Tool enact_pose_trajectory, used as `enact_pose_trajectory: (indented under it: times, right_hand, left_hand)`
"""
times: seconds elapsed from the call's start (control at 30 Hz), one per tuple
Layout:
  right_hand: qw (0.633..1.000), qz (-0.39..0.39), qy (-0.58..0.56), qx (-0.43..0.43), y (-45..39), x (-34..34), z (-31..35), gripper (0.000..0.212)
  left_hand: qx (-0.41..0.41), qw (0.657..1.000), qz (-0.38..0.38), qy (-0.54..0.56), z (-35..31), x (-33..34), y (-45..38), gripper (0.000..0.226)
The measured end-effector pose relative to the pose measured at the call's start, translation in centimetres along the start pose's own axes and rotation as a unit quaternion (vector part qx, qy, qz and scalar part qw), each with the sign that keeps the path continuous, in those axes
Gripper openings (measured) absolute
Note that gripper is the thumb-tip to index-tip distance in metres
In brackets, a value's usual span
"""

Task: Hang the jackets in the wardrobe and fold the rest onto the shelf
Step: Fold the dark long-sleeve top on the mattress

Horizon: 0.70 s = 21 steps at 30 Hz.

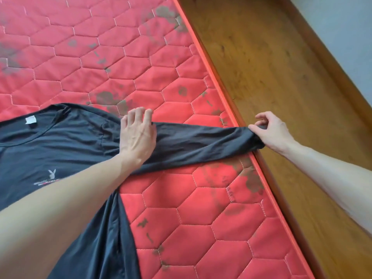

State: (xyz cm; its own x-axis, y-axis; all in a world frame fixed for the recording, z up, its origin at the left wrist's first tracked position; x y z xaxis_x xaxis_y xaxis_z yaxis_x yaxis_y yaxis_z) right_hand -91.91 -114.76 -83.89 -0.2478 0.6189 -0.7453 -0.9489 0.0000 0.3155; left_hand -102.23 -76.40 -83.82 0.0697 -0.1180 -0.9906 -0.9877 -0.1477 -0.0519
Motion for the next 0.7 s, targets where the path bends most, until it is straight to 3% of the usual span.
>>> enact_pose_trajectory:
  times: [0.17,0.27,0.43,0.5,0.6,0.7]
  right_hand:
    - [0.973,-0.054,-0.119,0.193,0.9,3.0,-3.5,0.061]
    - [0.935,0.002,-0.235,0.266,1.6,4.6,-4.8,0.058]
    - [0.946,-0.059,-0.28,0.152,1.9,4.2,-5.4,0.015]
    - [0.95,-0.078,-0.277,0.121,1.5,3.3,-5.1,0.015]
    - [0.944,-0.094,-0.295,0.115,0.8,1.7,-4.7,0.012]
    - [0.953,-0.142,-0.246,0.108,1.1,0.0,-4.6,0.017]
  left_hand:
    - [0.17,0.985,0.022,0.019,-5.3,2.2,3.3,0.035]
    - [0.146,0.984,0.08,0.062,-7.5,3.6,3.8,0.045]
    - [0.065,0.992,0.086,0.069,-8.4,4.1,1.4,0.054]
    - [0.028,0.996,0.077,0.037,-8.3,3.6,-0.3,0.05]
    - [0.017,0.996,0.089,-0.014,-8.1,2.8,-2.6,0.022]
    - [0.008,0.998,0.054,0.018,-8.4,1.8,-3.8,0.012]
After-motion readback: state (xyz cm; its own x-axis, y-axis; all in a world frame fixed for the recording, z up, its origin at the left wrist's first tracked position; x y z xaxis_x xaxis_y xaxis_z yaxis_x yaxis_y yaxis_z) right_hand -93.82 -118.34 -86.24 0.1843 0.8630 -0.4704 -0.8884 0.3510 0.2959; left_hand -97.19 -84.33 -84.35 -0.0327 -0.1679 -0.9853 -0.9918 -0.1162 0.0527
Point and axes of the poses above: each hand's wrist, its own y-axis away from the middle knuckle, its own x-axis out of the palm, z = x × y, the point moved 2 cm from there along -y, towards the middle knuckle, and after that the axes turned 3 degrees about -y, right-handed, at the moved point
